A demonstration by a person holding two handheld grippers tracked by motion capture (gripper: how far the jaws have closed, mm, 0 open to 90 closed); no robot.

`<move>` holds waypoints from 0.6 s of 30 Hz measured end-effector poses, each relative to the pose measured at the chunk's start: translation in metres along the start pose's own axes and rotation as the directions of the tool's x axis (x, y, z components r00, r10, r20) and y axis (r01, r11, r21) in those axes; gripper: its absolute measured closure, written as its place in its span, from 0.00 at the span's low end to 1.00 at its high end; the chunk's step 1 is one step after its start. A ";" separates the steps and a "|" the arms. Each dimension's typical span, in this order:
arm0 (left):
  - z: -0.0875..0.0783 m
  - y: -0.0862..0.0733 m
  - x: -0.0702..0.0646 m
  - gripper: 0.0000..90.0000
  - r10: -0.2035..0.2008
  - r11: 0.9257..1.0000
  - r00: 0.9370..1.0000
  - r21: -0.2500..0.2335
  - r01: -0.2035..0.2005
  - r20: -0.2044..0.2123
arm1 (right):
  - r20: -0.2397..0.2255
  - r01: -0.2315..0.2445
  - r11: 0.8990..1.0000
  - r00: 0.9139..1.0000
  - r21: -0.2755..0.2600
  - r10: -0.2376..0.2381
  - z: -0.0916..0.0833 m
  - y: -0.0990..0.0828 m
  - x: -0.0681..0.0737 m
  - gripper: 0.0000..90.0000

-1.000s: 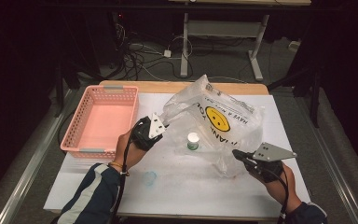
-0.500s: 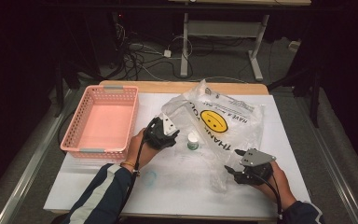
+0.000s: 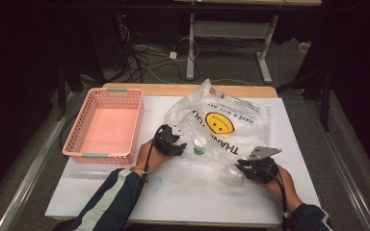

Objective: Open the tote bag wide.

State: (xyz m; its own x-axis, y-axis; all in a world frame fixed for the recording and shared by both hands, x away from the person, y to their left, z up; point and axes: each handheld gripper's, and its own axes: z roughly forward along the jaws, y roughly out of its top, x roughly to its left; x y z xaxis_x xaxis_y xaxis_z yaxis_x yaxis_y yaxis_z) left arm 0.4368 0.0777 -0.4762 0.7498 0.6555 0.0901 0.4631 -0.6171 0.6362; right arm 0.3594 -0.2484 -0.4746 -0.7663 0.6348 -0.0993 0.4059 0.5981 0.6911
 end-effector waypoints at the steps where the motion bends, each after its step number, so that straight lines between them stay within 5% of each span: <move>1: 0.000 0.000 0.000 0.62 0.002 1.000 1.000 0.001 -0.002 0.021 | -0.001 -0.001 1.000 1.000 0.003 0.001 0.000 0.001 0.001 0.93; 5: 0.000 0.002 -0.006 0.88 0.034 0.999 0.998 0.014 -0.034 0.055 | 0.003 0.015 1.000 1.000 0.005 -0.015 -0.002 0.002 0.003 0.99; 7: -0.001 0.003 -0.010 0.98 0.065 0.997 0.997 0.027 -0.066 0.033 | 0.014 0.014 1.000 1.000 -0.015 -0.014 -0.006 0.003 0.003 1.00; 13: -0.019 0.004 -0.005 0.98 0.081 0.997 0.997 -0.015 -0.081 0.000 | 0.054 0.012 0.995 0.999 -0.098 -0.007 -0.023 0.009 0.004 1.00; 18: -0.051 0.012 -0.014 0.98 0.148 0.985 0.988 -0.081 -0.150 -0.035 | 0.083 0.010 0.983 0.997 -0.182 0.005 -0.044 0.014 0.004 1.00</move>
State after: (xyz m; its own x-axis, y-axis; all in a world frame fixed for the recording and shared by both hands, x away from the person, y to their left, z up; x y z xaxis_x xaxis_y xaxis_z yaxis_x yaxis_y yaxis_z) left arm 0.4076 0.0832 -0.4307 0.7932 0.5717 0.2099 0.3053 -0.6715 0.6752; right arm 0.3402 -0.2593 -0.4336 -0.7201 0.6764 -0.1547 0.3010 0.5054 0.8087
